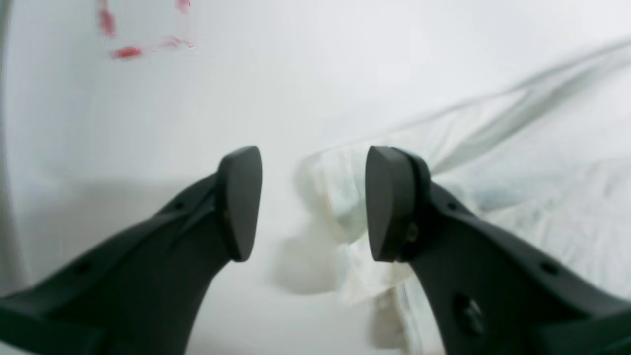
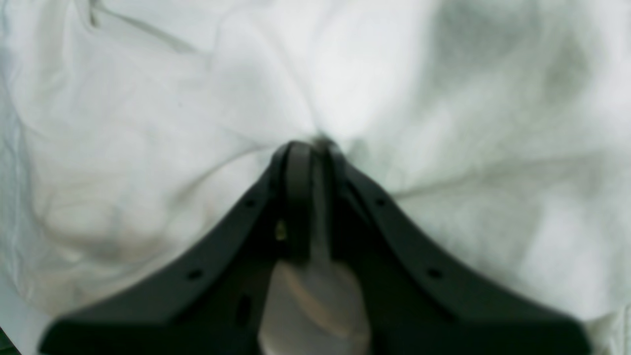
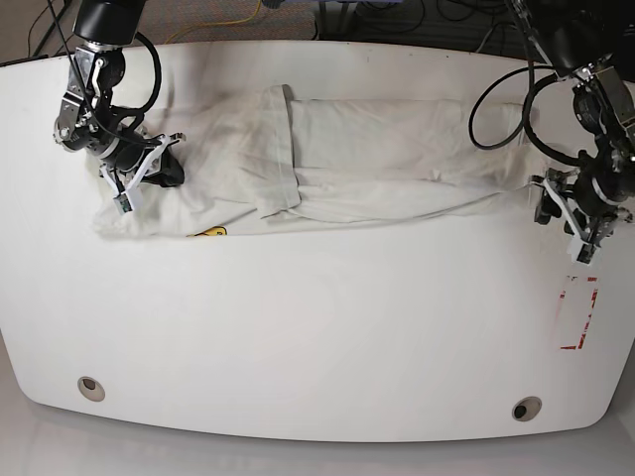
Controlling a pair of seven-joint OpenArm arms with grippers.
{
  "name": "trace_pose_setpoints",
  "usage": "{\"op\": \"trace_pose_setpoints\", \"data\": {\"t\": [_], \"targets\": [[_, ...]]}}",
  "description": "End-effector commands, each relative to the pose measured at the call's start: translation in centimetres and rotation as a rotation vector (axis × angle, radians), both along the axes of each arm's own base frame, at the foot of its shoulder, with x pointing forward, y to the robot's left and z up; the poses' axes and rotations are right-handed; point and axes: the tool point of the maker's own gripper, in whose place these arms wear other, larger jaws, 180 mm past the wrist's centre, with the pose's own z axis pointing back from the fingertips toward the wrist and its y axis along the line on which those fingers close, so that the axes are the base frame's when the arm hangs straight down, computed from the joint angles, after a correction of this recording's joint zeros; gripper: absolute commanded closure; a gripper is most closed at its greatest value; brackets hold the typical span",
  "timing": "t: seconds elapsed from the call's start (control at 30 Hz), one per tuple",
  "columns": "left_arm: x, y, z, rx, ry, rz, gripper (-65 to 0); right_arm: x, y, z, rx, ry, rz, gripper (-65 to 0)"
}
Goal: Layout the t-shirt on the table in an organized manner, then fold the t-shirt properly
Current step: 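Fold the pinched side edge inward with the left gripper toward the right gripper, then release and move the left gripper back to the shirt's side edge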
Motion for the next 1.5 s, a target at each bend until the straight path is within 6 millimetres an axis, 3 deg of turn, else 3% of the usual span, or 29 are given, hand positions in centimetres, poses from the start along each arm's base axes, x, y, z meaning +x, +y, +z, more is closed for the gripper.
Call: {"op": "trace_pose_setpoints", "data": {"t": [0.0, 0.3, 0.97, 1.07, 1.47], "targets": [[1.2, 0.0, 0.5, -0.009, -0.021, -0.011, -31.4, -3.4, -1.3, -2.7, -0.111, 0.180, 0.031, -5.1], [0.9, -1.5, -1.4, -0.034, 0.039, -0.053, -31.4, -3.4, -1.3, -2.7, -0.111, 0.180, 0.031, -5.1], [-2.4, -5.2, -5.2, -0.022, 0.171, -0.188, -31.2, -3.4, -0.2, -3.0, -0.085, 0.179, 0.026, -5.1], [-3.7, -5.6, -6.1, -0.024, 0.206, -0.201, -31.2, -3.4, -0.3, -3.0, -0.085, 0.178, 0.025, -5.1], [-5.6, -6.3, -4.4, 0.043, 0.168, -0.262, -31.2, -3.3, -0.3, -2.9, -0.087, 0.176, 0.025, -5.1]]}}
